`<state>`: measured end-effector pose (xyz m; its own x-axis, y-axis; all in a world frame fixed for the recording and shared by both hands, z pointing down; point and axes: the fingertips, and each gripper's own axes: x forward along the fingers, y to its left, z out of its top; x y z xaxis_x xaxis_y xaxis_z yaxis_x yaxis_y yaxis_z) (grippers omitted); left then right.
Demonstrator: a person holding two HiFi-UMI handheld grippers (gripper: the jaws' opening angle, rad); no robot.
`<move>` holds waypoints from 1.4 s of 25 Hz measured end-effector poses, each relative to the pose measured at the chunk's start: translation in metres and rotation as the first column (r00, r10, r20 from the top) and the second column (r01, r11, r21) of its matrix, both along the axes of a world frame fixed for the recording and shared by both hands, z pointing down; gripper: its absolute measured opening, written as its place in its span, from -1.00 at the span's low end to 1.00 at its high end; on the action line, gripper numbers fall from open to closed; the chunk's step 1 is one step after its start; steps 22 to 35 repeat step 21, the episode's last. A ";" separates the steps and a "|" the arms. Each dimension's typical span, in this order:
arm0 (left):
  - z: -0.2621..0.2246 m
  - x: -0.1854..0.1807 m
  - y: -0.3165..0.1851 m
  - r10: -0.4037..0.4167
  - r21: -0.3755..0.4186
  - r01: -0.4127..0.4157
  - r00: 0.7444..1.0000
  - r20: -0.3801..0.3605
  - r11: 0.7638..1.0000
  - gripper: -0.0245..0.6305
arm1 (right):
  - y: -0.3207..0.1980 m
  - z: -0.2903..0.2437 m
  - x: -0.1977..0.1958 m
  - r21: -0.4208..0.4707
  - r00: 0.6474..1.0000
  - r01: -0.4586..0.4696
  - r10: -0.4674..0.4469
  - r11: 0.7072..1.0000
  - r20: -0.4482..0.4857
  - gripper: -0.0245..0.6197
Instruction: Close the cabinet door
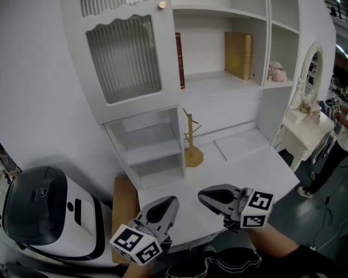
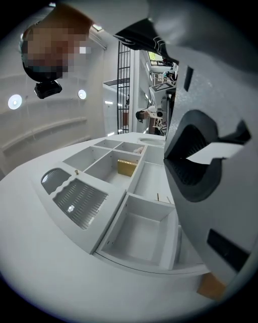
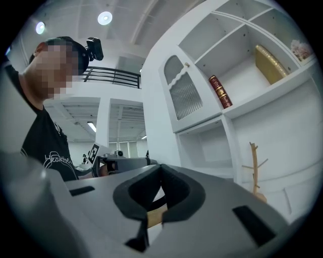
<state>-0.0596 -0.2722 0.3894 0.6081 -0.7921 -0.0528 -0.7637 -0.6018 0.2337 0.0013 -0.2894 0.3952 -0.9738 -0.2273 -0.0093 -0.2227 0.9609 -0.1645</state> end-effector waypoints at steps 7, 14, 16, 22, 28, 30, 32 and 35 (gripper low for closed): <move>-0.009 -0.003 0.006 0.019 0.017 -0.018 1.000 -0.011 1.000 -0.92 | 0.004 -0.009 -0.009 0.025 1.000 0.004 -0.003 1.000 -0.023 -0.91; -0.022 -0.005 0.012 -0.009 0.071 0.004 0.998 0.059 0.997 -0.92 | 0.009 -0.019 -0.011 0.056 1.000 0.005 -0.003 0.998 -0.022 -0.91; -0.024 -0.005 0.013 -0.010 0.079 0.005 0.998 0.064 0.997 -0.92 | 0.009 -0.019 -0.010 0.057 1.000 0.001 0.000 0.998 -0.026 -0.91; -0.028 -0.002 0.014 -0.014 0.088 0.008 0.997 0.072 0.996 -0.92 | 0.010 -0.018 -0.011 0.059 1.000 0.002 0.000 0.998 -0.025 -0.91; -0.028 -0.002 0.014 -0.014 0.088 0.008 0.997 0.072 0.996 -0.92 | 0.010 -0.018 -0.011 0.059 1.000 0.002 0.000 0.998 -0.025 -0.91; -0.028 -0.002 0.014 -0.014 0.088 0.008 0.997 0.072 0.996 -0.92 | 0.010 -0.018 -0.011 0.059 1.000 0.002 0.000 0.998 -0.025 -0.91; -0.028 -0.002 0.014 -0.014 0.088 0.008 0.997 0.072 0.996 -0.92 | 0.010 -0.018 -0.011 0.059 1.000 0.002 0.000 0.998 -0.025 -0.91; -0.028 -0.002 0.014 -0.014 0.088 0.008 0.997 0.072 0.996 -0.92 | 0.010 -0.018 -0.011 0.059 1.000 0.002 0.000 0.998 -0.025 -0.91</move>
